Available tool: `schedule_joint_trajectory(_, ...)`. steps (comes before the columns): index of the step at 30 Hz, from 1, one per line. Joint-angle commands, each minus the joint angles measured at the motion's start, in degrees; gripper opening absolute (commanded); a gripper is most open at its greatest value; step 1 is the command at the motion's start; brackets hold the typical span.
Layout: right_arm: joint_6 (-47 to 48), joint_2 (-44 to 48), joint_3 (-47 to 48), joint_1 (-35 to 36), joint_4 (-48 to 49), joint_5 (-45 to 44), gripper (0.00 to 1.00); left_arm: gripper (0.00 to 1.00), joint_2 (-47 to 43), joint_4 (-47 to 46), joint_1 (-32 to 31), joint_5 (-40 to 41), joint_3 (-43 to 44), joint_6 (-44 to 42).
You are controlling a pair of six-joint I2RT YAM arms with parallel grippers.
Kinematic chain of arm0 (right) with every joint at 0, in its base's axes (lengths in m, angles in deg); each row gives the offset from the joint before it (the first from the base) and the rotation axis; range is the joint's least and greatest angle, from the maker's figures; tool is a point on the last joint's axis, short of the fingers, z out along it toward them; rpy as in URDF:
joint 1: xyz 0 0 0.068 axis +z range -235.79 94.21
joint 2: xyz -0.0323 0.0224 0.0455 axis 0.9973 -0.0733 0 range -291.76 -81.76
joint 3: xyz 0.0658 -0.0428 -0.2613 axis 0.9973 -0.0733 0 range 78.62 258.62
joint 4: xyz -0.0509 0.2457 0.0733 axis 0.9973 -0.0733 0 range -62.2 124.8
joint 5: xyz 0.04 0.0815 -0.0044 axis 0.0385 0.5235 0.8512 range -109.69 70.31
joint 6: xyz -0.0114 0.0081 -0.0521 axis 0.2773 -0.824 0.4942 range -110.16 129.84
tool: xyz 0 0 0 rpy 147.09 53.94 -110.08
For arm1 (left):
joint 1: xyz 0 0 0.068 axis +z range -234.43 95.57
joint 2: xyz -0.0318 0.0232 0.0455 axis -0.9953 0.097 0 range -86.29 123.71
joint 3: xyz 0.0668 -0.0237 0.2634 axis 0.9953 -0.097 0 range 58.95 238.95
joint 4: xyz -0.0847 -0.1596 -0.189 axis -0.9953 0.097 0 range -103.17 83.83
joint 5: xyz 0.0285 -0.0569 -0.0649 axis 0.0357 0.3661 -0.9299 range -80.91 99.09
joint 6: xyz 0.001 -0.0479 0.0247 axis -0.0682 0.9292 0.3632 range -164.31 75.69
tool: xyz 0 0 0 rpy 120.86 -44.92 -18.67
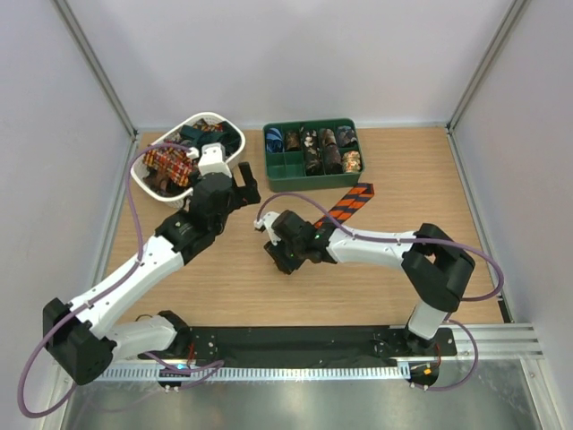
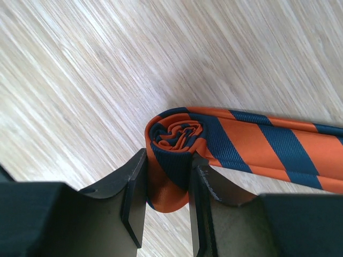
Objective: Roll the ties
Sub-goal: Roll the tie
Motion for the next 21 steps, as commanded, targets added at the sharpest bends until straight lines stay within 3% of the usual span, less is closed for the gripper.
schedule_joint_trajectory(1, -1.87, 1.03, -2.23, -3.28, 5.14, 12.56, 0.1, 1.0, -3.09, -6.33, -0.3, -1.14, -3.81, 2.76)
schedule_joint_trajectory(7, -4.42, -0.11, -4.78, -9.96, 10.32, 26.45, 0.09, 1.0, -5.9, -9.75, -0.3, -9.67, -12.58, 0.12)
schedule_joint_trajectory(11, -6.0, -2.13, -5.22, -14.01, 12.61, 34.19, 0.09, 1.0, -8.01, -20.01, -0.39, -13.97, -21.55, -2.59)
schedule_joint_trajectory(14, -6.79, -3.19, -5.66, -16.38, 14.11, 38.24, 0.09, 1.0, -8.54, -35.46, -0.74, -19.51, -29.18, -5.06)
schedule_joint_trajectory(17, -8.28, -4.68, -6.28, -18.75, 15.95, 41.48, 0.09, 1.0, -6.53, -45.15, -1.53, -22.5, -34.38, -9.26)
schedule_joint_trajectory(21, -11.71, -7.58, -7.42, -21.74, 20.61, 46.5, 0.09, 1.0, -0.12, -48.69, -5.99, -27.77, -34.84, -19.71)
